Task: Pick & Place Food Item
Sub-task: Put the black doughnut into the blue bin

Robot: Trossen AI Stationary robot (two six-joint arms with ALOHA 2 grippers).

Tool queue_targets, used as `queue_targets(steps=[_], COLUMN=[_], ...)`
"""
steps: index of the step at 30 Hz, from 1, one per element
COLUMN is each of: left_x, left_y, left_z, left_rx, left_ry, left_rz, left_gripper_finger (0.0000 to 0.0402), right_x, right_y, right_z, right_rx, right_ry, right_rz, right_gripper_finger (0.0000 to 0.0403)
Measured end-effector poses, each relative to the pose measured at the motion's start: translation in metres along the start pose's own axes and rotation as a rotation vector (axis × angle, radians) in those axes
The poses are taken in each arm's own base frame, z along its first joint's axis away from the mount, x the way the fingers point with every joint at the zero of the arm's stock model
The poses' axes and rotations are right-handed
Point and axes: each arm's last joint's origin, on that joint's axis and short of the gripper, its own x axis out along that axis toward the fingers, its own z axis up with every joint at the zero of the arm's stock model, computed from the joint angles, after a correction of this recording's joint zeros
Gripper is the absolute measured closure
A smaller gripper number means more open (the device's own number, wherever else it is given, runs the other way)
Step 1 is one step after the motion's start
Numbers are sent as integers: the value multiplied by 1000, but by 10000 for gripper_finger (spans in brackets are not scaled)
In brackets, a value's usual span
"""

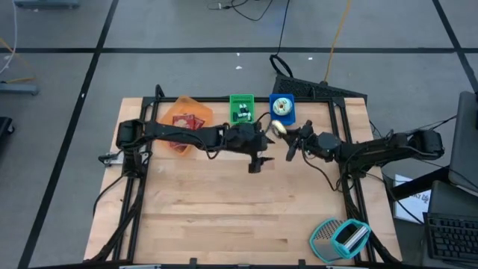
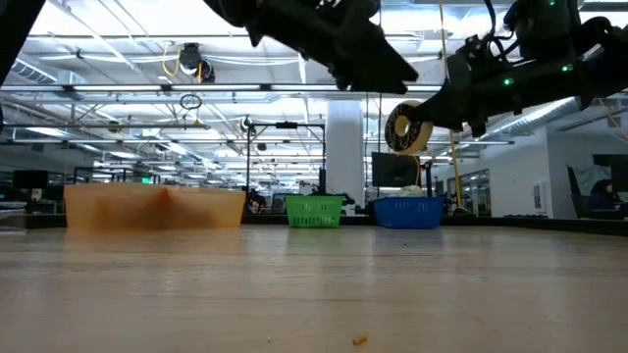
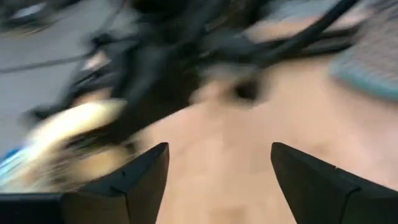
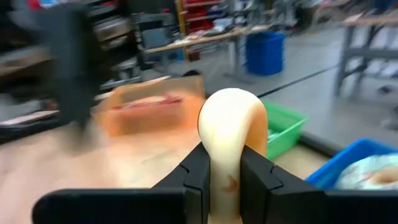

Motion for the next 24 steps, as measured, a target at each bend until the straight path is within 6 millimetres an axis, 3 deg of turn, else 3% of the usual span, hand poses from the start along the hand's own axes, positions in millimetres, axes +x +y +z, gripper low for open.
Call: queue_targets(steps=[4,8,13,16,19,24], left_x=[-8,-9,-12,-13,-13,-12], left_y=[18,38,50,53,53,52], left_z=[-6,-26,-44,-47,-47,-48], left_rx=[-27,-91,-132,-147,-145,-148], left_ry=[-132,-235,-316,-320,-322,-317], left_rz=[-219,-377,-395,-386,-379,-379], left_gripper_finger=[106,100,106,107,103,101], right_x=[6,22,38,46,53,62], right_y=[-15,-28,-44,-56,-68,-79], right_z=[12,33,65,83,89,78], right_rx=[-126,-246,-391,-473,-533,-562], right_ry=[18,217,443,487,505,563], right_rz=[-69,-71,-37,-45,-27,48], right_gripper_finger=[360,360,360,360,360,360])
